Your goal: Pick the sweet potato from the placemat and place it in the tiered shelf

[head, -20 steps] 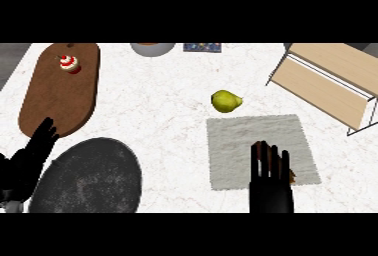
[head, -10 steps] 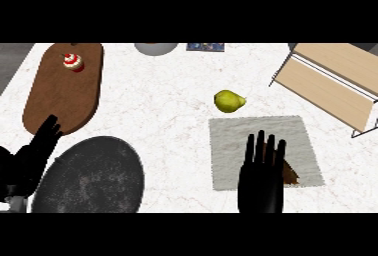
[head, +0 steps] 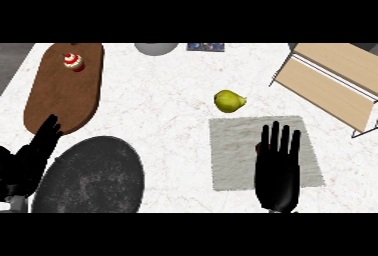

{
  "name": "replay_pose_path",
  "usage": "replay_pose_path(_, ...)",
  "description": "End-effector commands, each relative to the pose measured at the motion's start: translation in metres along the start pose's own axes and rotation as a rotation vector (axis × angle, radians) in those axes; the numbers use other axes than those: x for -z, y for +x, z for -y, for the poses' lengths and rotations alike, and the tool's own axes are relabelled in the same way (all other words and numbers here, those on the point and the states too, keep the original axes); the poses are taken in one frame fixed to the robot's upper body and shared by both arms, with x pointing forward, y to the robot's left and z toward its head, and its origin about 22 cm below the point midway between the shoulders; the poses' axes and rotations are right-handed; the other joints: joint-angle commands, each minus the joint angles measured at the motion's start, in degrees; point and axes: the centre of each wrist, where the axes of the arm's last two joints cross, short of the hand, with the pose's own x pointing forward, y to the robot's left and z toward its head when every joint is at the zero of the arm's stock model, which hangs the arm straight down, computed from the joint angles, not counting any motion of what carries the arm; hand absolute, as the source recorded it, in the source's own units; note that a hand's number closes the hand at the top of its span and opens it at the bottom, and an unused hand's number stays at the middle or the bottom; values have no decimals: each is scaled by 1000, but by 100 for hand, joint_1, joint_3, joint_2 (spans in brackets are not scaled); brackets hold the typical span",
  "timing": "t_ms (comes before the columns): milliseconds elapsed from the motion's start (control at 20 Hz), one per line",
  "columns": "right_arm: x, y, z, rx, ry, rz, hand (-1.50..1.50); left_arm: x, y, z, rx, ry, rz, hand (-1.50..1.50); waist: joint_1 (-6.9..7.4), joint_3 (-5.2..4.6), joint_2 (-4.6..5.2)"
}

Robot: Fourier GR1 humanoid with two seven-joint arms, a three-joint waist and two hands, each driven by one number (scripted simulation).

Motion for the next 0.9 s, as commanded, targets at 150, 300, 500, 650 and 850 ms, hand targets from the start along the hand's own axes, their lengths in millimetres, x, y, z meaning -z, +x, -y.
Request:
replay_pose_path(150, 28, -11, -11, 2, -6, 28, -150, -11, -1, 6, 10, 9, 3, 0, 15, 0, 0)
replay_pose_path(300, 18, 19, -17, -1, 0, 18, -150, 6, 5, 2, 22, -13, -12, 0, 4, 0, 4)
replay_pose_path(500, 42, -19, -22, 19, 16, 7, -150, 3, -16, 21, 7, -7, 11, 0, -7, -1, 4)
replay_pose_path(650, 53, -7, -21, 20, 35, 1, 150, 6, -4, 10, 8, -2, 13, 0, 5, -1, 4)
replay_pose_path(850, 43, -5, -46, -2, 52, 56, 150, 4, 5, 5, 15, -11, 12, 0, 13, 1, 6)
